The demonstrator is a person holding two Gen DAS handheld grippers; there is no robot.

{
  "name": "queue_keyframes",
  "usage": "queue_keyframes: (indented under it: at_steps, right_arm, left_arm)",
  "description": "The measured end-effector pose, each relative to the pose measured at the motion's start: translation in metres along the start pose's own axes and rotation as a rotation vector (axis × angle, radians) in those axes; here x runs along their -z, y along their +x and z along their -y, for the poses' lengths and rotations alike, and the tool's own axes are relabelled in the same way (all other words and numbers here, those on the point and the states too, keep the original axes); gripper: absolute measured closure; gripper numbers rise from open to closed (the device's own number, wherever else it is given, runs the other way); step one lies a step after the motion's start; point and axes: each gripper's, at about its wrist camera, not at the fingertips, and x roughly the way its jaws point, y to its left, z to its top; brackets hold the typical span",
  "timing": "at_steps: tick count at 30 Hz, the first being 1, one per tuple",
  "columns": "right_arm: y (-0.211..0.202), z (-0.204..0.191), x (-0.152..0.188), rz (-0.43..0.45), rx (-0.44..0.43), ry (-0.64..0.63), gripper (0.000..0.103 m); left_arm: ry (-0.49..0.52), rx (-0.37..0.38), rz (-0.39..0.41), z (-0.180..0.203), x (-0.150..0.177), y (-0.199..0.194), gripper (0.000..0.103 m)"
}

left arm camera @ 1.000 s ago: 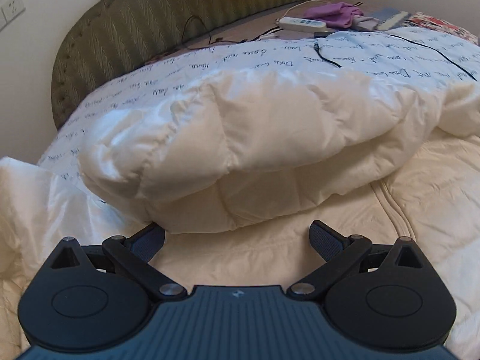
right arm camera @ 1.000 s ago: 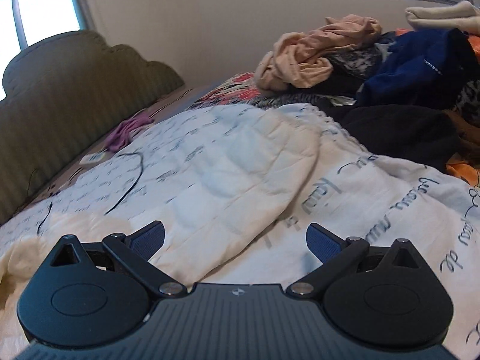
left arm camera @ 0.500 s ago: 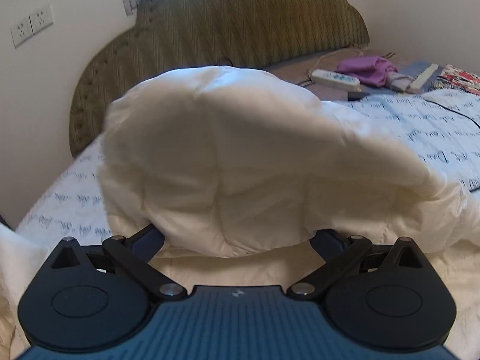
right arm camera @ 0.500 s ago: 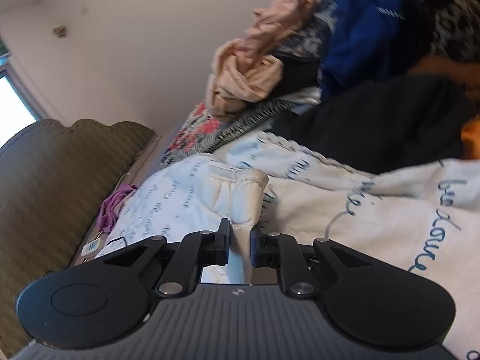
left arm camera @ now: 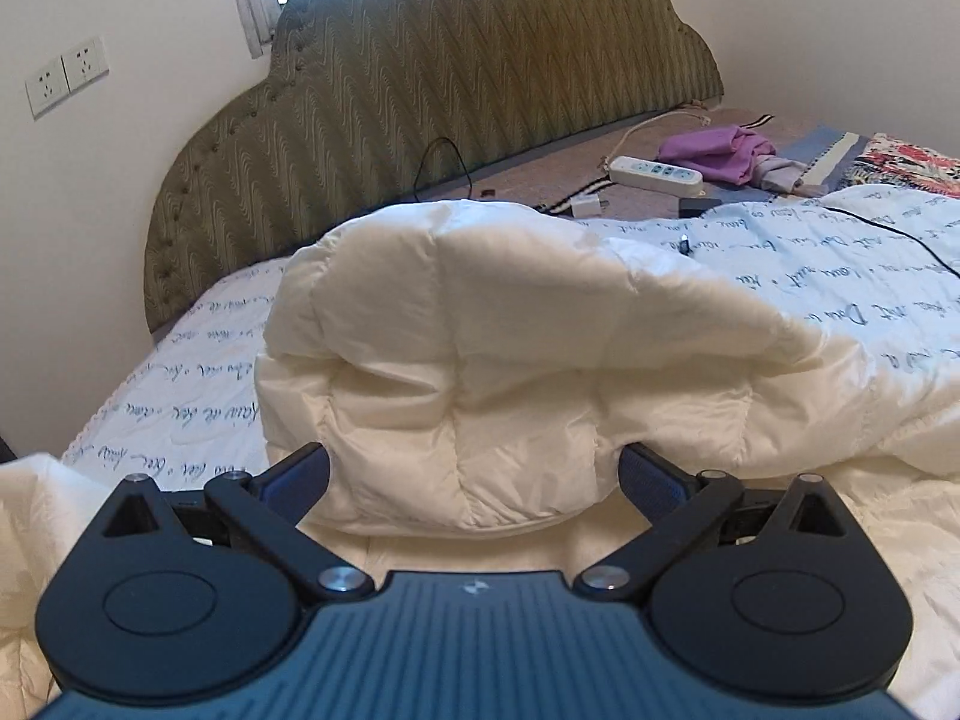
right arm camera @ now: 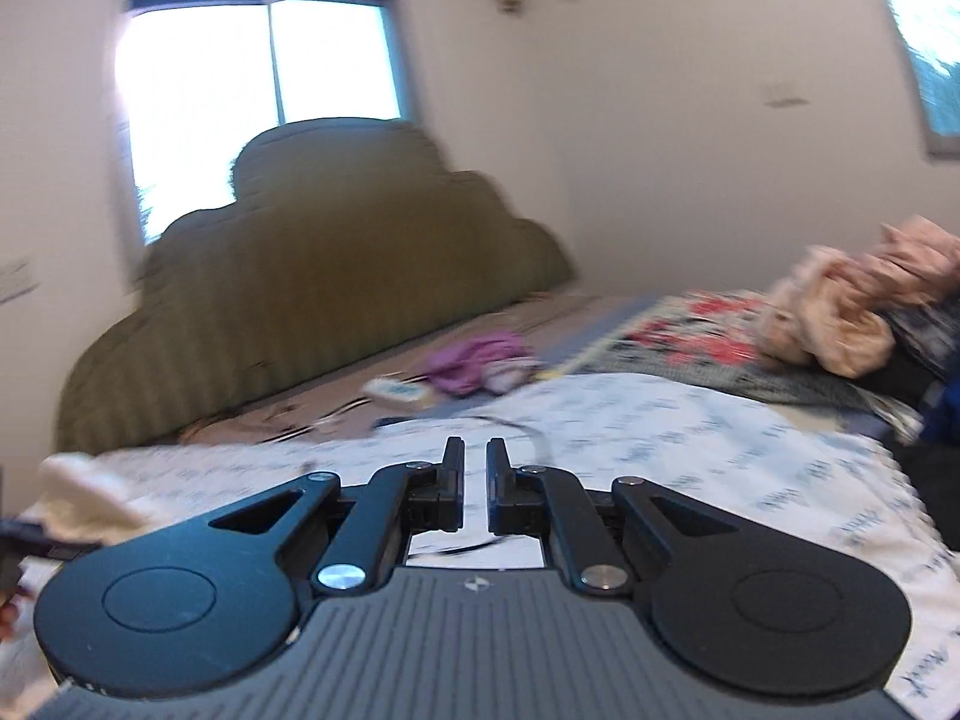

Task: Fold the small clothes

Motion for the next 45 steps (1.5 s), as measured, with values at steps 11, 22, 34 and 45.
queue_keyframes:
  at_steps: [11,22,34,45]
  right_arm:
    - [0.003,-0.083,0.067,-0.256,-0.160,-0.118,0.086]
    - [-0.001,0.023,0.088,-0.079,0.482,-0.444,0.021]
    - [0.079,0.085,0.083,-0.252,0.527,-0.316,0.086]
    - [0.005,-0.003,-0.003,0.039,0.308,-0.241,0.091]
  left_arm:
    - [0.035,0.170,-0.068,-0.008,0.082,-0.086,0.000]
    - [0.114,0.152,-0.029,0.026,0.154,-0.093,0.000]
    - [0.098,0.146,0.048,0.030,0.169,-0.090,0.000]
    - [0.040,0.178,0.039,0.022,0.169,-0.089,0.000]
